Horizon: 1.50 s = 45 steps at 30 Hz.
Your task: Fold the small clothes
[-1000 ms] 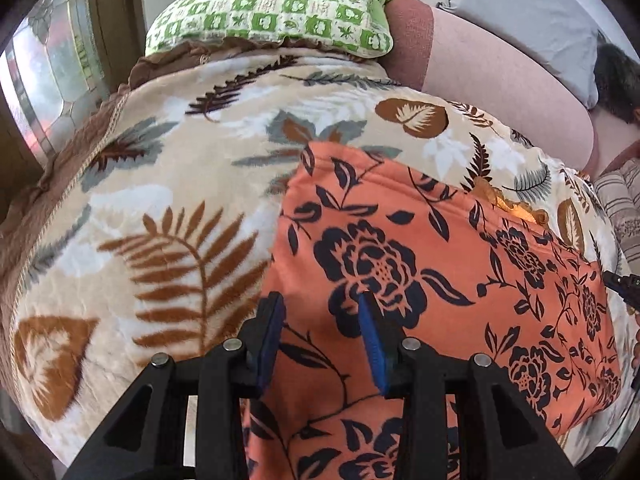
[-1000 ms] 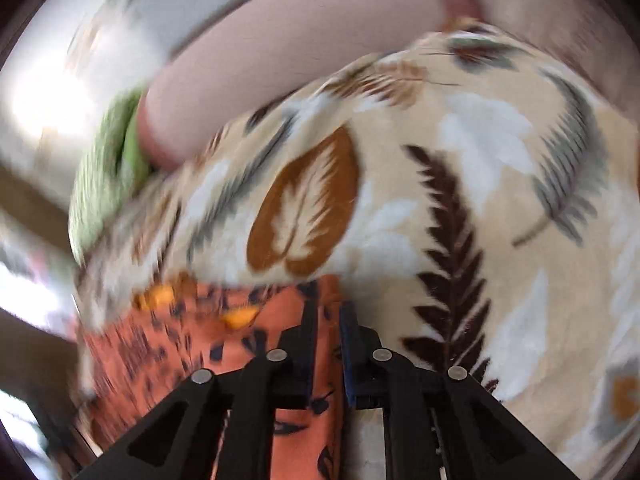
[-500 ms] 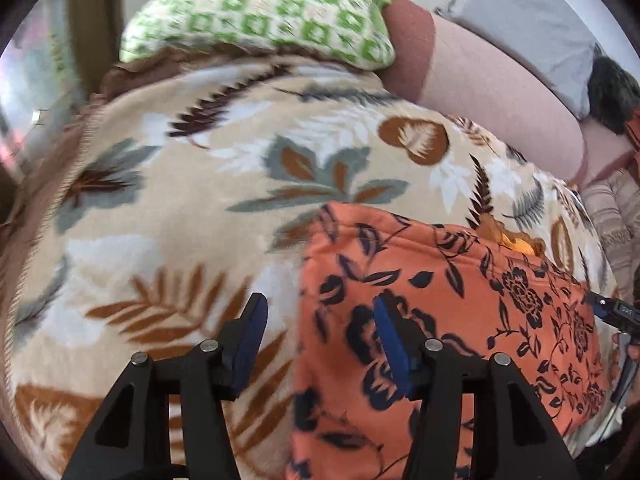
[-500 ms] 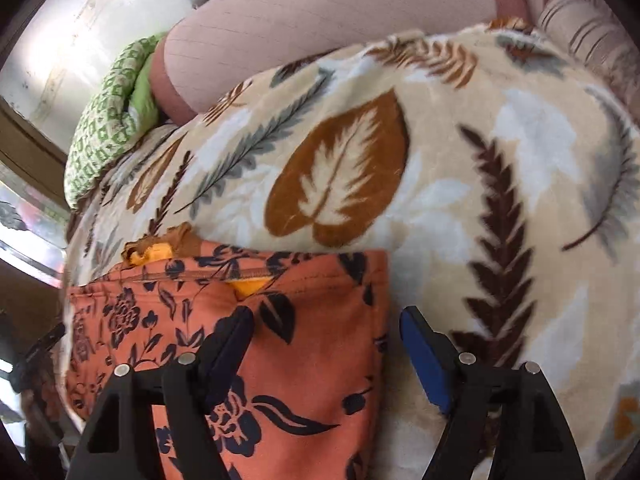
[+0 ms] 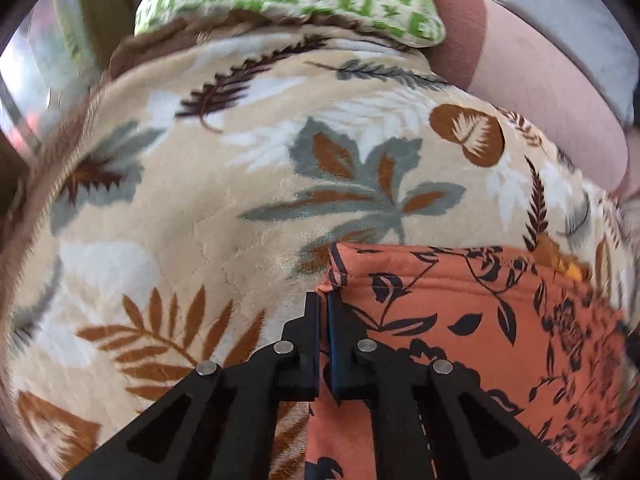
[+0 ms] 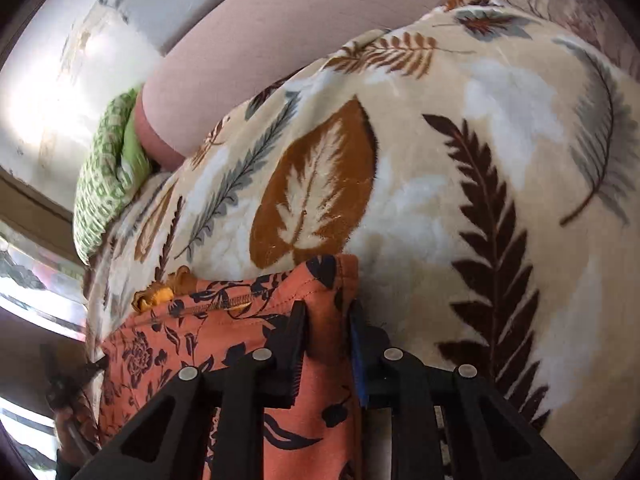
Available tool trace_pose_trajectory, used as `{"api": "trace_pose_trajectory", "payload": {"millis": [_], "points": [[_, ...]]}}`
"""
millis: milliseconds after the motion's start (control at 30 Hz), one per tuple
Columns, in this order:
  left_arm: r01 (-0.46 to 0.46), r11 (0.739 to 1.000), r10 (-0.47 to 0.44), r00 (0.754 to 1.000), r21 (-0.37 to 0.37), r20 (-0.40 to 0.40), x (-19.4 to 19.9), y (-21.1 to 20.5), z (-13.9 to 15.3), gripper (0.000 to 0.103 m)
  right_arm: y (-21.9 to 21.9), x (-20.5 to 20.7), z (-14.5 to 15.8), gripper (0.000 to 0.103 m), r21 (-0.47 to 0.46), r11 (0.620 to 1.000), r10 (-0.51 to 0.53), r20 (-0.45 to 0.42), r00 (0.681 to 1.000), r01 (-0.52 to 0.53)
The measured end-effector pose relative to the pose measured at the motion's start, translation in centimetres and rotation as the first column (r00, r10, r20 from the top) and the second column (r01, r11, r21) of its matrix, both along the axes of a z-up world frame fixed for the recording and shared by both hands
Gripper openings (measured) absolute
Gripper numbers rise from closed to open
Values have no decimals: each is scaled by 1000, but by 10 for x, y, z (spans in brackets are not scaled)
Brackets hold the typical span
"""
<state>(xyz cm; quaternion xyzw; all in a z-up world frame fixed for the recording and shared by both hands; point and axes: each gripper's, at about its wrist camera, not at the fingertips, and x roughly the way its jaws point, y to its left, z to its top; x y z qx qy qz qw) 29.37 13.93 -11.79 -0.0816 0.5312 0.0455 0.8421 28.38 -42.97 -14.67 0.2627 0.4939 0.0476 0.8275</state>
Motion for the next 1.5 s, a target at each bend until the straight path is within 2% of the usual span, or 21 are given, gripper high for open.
{"api": "trace_pose_trajectory", "payload": {"millis": [133,200,233,267,333,367,400,500,567,667,733,767,800,900,1100,1167,1233,1267,1333,1433,1500], "points": [[-28,999,28,999,-26,19,1,7,5,4,5,-9,35,25,-41,999,-15,99,995,19],[-22,1000,22,1000,-14,5,3,6,-1,5,14,-8,43,49,-65,998,14,123,992,-6],[-23,1000,23,1000,-8,3,3,5,-2,5,23,-2,37,77,-72,996,61,82,995,-55],[-28,1000,28,1000,-9,1,3,3,-3,5,33,7,23,76,-113,986,126,-1,992,-125],[-39,999,39,999,-12,3,2,5,-1,6,29,15,-1,68,-263,962,49,-91,995,-71],[-44,999,44,999,-11,5,0,5,1,7,17,12,-1,64,-209,978,-24,-63,998,10],[-40,999,40,999,-3,10,0,5,2,7,14,7,6,60,-232,970,-79,-41,996,67],[-30,999,30,999,11,13,-1,4,0,8,45,2,32,60,-382,924,3,25,1000,6],[-33,999,32,999,21,18,-2,3,-3,8,63,-5,51,61,-433,901,54,90,994,-10],[-26,999,25,999,39,26,-2,1,-3,8,82,-6,56,66,-393,917,131,124,984,-72],[-24,998,22,999,51,30,-2,0,-3,9,86,8,27,67,-381,911,171,-4,985,-159],[-22,998,21,999,53,34,-3,0,-3,11,77,13,11,66,-378,913,138,-64,988,-152],[-20,998,19,999,51,36,-4,1,-3,15,59,12,2,66,-357,930,67,-67,995,-87],[-22,998,19,999,64,46,-5,3,-5,19,42,4,10,70,-357,934,-36,-45,998,18],[-3,998,-1,999,67,52,-3,-1,-5,19,74,-14,40,70,-365,927,124,84,989,-85],[1,997,-4,999,72,46,-2,-1,-4,19,73,-5,25,72,-323,941,118,31,993,-102],[-4,997,1,999,74,41,-2,0,-3,19,59,-4,1,72,-285,958,28,-55,998,-43],[-5,997,2,999,78,41,-2,-1,-3,19,53,-8,5,71,-244,970,2,-25,1000,-8],[-7,997,3,999,81,51,-4,0,2,19,59,-13,20,72,-289,957,-12,-1,1000,11],[-17,996,8,995,84,97,-13,-2,17,19,78,-18,43,72,-297,953,78,68,995,-55],[-20,996,7,989,89,147,-25,-4,32,25,88,-17,47,72,-256,960,139,94,986,-111]]}}
